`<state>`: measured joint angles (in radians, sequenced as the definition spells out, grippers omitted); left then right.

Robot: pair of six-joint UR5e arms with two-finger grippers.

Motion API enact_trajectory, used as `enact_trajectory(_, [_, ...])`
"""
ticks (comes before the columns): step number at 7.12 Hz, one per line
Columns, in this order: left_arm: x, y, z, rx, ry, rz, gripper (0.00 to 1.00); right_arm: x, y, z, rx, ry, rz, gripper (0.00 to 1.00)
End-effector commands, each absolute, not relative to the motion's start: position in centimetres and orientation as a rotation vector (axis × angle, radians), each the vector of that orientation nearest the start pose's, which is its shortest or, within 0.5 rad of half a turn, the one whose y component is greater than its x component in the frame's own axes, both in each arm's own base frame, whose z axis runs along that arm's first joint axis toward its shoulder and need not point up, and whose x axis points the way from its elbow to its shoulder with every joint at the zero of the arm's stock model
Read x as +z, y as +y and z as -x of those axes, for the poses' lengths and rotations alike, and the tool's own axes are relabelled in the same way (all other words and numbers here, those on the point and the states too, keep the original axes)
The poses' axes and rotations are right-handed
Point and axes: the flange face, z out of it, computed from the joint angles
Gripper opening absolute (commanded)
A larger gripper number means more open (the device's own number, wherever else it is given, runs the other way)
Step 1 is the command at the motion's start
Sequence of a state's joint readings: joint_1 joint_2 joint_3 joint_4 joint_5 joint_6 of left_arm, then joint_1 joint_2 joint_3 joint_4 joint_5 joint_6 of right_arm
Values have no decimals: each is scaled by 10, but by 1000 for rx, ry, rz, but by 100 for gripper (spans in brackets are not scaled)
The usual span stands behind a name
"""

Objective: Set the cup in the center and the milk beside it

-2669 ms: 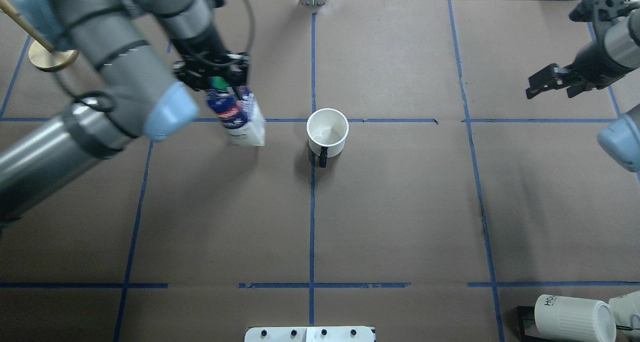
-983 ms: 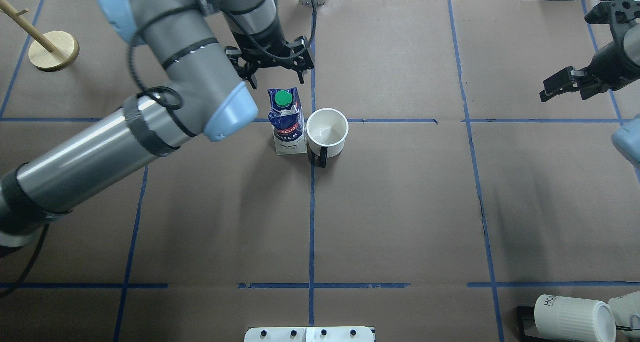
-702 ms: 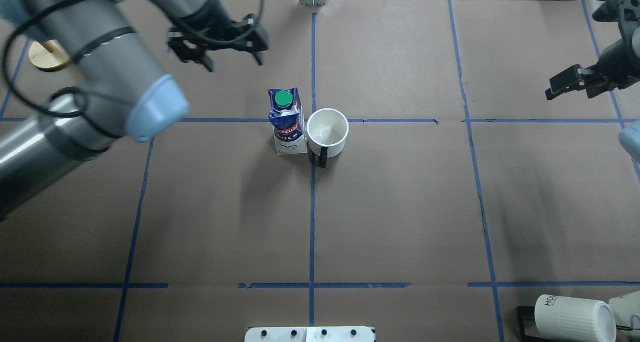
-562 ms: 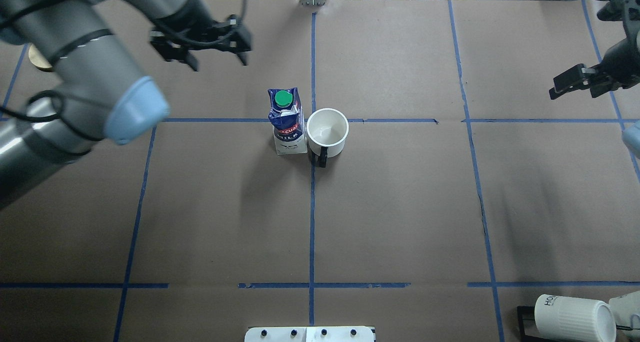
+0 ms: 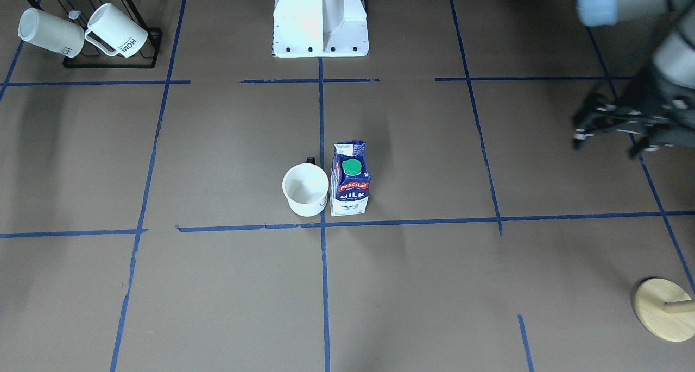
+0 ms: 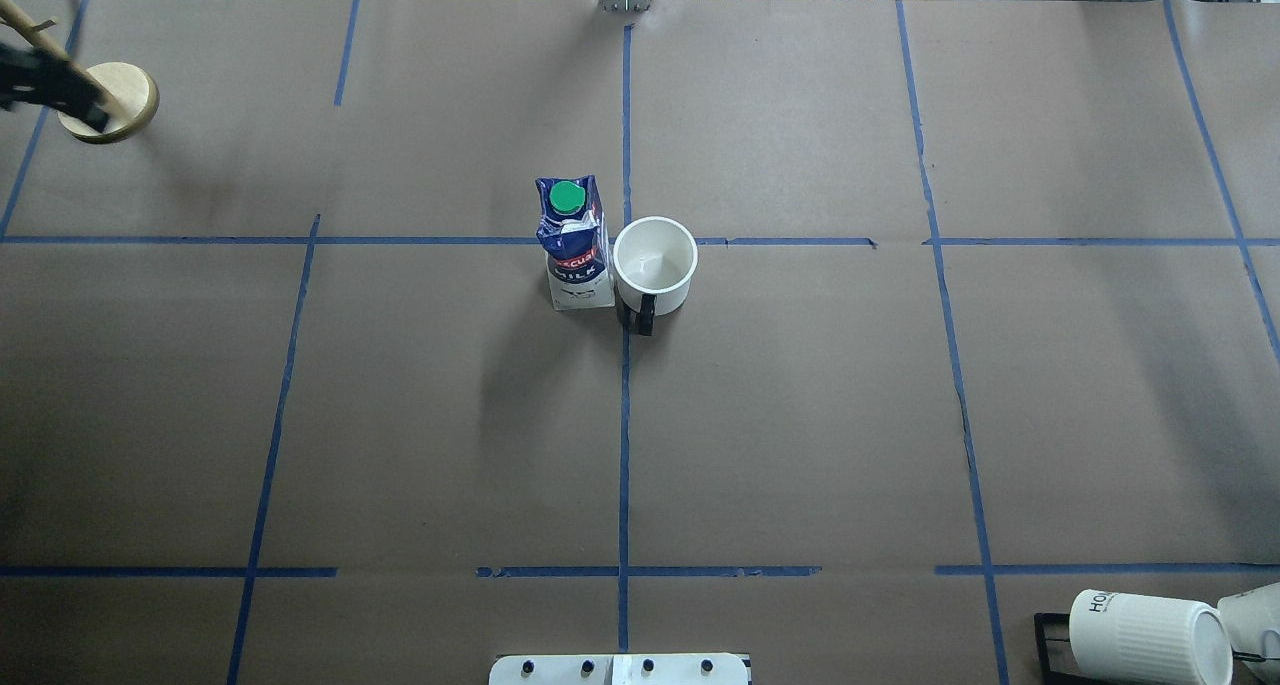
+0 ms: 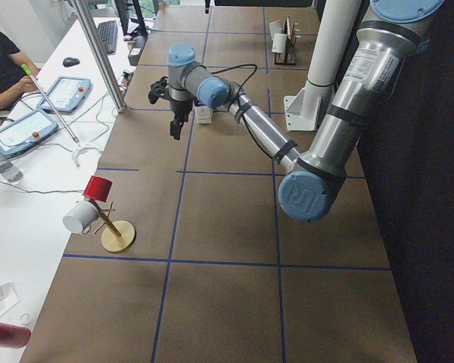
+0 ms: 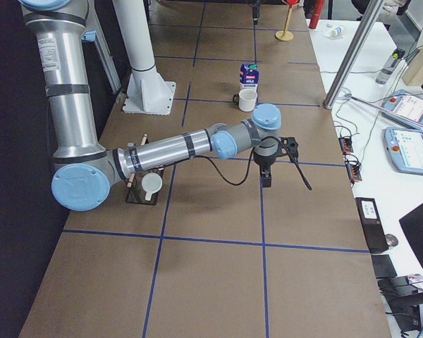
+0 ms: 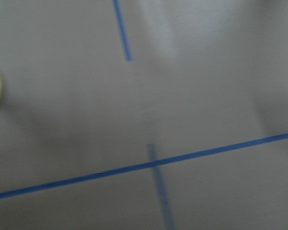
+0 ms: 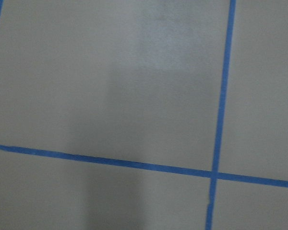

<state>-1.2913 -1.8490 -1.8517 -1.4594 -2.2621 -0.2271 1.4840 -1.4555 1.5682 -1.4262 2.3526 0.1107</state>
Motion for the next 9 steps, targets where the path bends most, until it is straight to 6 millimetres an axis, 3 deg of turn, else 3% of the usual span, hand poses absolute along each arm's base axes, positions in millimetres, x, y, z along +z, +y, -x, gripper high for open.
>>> enact_trajectory(1, [527,-569,37,274,823,-206,100,648,-546,-76,-129,-820,-160,100])
enact_trajectory(2, [574,-549,45,276,833,-165,100,642,-547,-75,-117,-822,-122,100])
enact_trajectory(3, [583,-547,48,263,828,-143,100,636,-554,-64,-139,-820,-109,100])
enact_trajectory(5, [588,-542,57,228,833,-118,100,645,-548,-65,-140,-788,-104,100])
enact_trajectory(7, [575,-552,60,211,824,-89,100,644,-549,-52,-160,-799,-96,100])
enact_trajectory(9, [589,-549,59,197,830,-60,100,636,-550,-43,-177,-802,-104,100])
